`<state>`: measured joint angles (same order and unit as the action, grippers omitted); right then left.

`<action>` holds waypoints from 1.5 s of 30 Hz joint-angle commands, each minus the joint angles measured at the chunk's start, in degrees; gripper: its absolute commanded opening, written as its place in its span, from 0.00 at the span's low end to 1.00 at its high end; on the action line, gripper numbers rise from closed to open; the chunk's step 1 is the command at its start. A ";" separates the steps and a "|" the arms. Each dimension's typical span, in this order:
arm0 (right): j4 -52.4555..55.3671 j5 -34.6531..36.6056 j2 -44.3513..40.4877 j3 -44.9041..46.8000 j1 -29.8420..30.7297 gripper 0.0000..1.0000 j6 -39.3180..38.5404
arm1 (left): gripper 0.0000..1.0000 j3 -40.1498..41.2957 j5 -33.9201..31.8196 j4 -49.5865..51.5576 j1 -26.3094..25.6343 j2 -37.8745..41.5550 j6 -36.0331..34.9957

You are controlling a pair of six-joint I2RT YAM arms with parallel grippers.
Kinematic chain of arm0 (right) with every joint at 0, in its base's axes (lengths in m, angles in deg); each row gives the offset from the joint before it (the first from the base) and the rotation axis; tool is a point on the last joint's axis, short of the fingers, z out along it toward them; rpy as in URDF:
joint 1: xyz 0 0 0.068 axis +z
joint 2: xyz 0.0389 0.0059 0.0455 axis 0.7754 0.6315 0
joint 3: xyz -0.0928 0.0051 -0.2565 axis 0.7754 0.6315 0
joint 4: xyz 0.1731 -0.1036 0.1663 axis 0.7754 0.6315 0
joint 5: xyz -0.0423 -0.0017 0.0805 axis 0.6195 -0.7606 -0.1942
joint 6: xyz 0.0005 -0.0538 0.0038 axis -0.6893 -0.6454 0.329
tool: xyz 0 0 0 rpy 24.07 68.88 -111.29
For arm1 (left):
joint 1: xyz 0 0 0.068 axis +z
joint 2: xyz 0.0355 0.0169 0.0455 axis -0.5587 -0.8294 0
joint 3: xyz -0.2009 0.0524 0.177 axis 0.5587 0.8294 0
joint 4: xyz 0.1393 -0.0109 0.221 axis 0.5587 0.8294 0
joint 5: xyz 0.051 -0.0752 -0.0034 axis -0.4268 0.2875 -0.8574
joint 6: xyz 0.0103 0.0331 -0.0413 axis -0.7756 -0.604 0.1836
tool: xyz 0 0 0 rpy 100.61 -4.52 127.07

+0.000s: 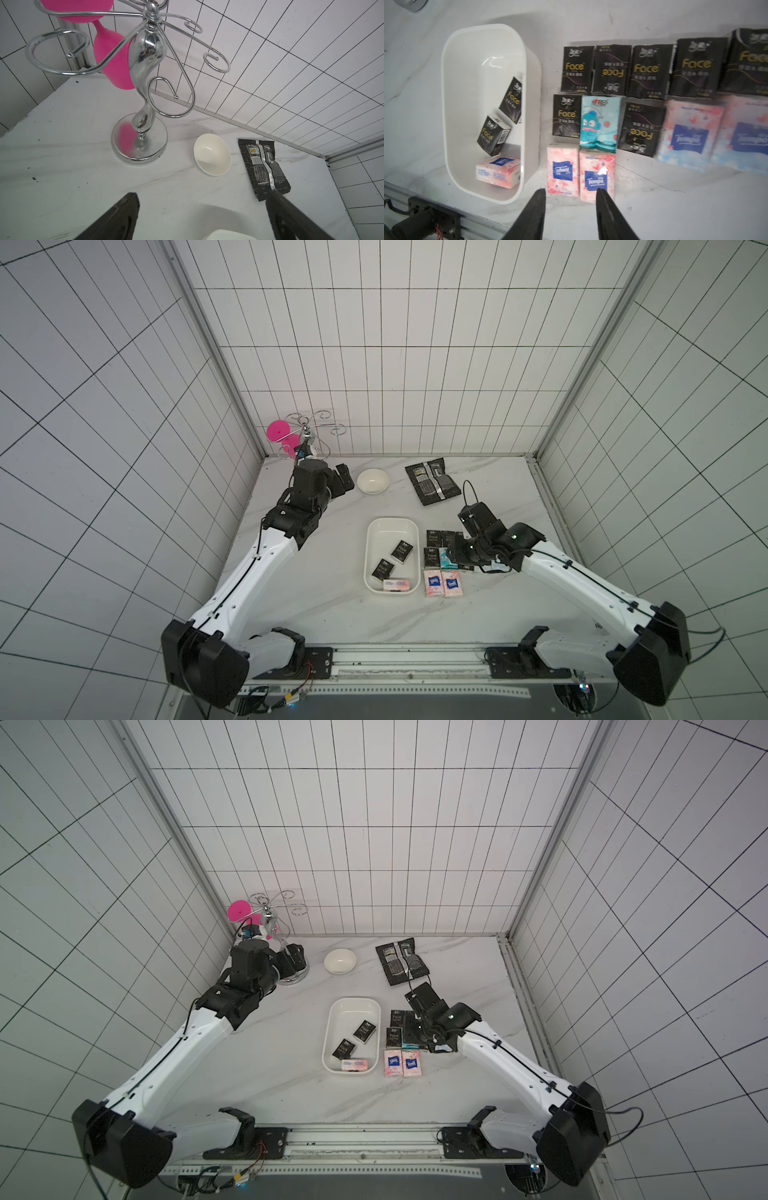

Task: Take the pocket tissues out of the storage box
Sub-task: Adjust the pocket tissues at the center of the board, then pick up the pocket tissues from the storage box.

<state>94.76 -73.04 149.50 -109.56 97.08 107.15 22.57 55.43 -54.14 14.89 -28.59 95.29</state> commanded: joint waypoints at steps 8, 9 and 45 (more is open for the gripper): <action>-14.98 2.91 20.39 -11.64 10.78 0.47 15.01 | 0.98 -0.30 -0.42 0.18 -0.29 0.30 -0.33; -15.80 3.35 22.31 -12.38 11.04 0.47 16.26 | 0.99 -0.21 -0.18 0.25 -0.27 0.30 -0.21; -4.73 9.84 34.94 -19.49 12.78 0.54 35.29 | 0.99 1.52 4.26 -2.92 1.14 3.58 2.44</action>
<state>84.09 -64.88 183.89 -127.92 109.38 140.90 23.62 58.19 -54.80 15.68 -26.14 96.84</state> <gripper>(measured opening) 0.541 0.986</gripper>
